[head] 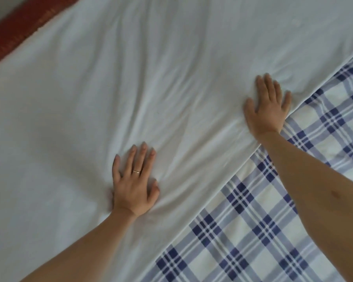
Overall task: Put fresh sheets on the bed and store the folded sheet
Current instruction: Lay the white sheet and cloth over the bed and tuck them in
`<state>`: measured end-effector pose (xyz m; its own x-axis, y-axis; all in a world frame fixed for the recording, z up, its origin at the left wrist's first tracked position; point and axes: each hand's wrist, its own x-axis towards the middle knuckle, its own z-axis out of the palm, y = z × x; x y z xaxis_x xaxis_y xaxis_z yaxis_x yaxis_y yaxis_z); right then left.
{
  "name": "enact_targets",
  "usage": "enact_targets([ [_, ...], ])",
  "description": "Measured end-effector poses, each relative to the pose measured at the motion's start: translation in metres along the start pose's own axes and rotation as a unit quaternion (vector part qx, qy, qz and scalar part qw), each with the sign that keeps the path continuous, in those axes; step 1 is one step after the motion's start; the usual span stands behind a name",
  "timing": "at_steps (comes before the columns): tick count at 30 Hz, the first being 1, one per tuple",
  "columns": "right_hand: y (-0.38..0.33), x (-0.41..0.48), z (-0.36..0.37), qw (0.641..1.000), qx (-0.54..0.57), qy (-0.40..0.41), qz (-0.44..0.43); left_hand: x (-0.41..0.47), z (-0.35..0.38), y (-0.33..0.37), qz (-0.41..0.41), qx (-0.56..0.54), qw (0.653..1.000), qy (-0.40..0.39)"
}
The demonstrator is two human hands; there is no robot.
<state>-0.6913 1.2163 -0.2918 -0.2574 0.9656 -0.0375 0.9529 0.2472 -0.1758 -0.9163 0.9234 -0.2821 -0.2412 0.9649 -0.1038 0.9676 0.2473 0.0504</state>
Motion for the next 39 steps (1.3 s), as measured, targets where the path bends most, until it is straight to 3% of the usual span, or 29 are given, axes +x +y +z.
enact_targets([
  [5,-0.047,-0.013,-0.004,0.994,-0.09,-0.011,0.068,0.002,0.003,0.0,0.003,-0.028,1.0,0.013],
  [9,-0.141,-0.112,0.016,0.998,0.061,-0.012,-0.03,-0.001,0.003,-0.002,0.0,-0.041,0.999,0.003],
  [10,-0.162,-0.145,0.025,0.996,0.082,-0.018,-0.021,-0.006,0.003,-0.003,0.003,-0.048,0.999,-0.008],
  [13,-0.201,-0.203,0.04,0.989,0.094,0.0,0.116,-0.009,0.002,0.0,0.004,-0.066,0.998,-0.006],
  [15,-0.207,-0.206,0.042,0.987,0.069,0.023,0.146,-0.013,-0.001,-0.006,0.042,-0.07,0.997,0.008],
  [18,-0.212,-0.201,0.05,0.987,0.069,0.026,0.141,-0.008,-0.005,-0.054,0.163,-0.002,0.986,0.018],
  [21,-0.213,-0.203,0.051,0.987,0.065,0.033,0.144,0.023,-0.02,-0.107,0.188,0.045,0.981,0.009],
  [26,-0.215,-0.201,0.051,0.988,0.058,0.042,0.139,0.027,-0.021,-0.2,0.088,0.077,0.992,-0.045],
  [30,-0.214,-0.2,0.049,0.986,0.059,0.045,0.15,-0.035,-0.018,-0.248,-0.106,0.046,0.99,-0.085],
  [34,-0.218,-0.201,0.043,0.987,0.059,0.038,0.147,-0.066,-0.03,-0.242,-0.296,-0.045,0.944,-0.139],
  [39,-0.218,-0.201,0.042,0.987,0.058,0.03,0.145,-0.083,-0.035,-0.227,-0.317,-0.095,0.921,-0.204],
])
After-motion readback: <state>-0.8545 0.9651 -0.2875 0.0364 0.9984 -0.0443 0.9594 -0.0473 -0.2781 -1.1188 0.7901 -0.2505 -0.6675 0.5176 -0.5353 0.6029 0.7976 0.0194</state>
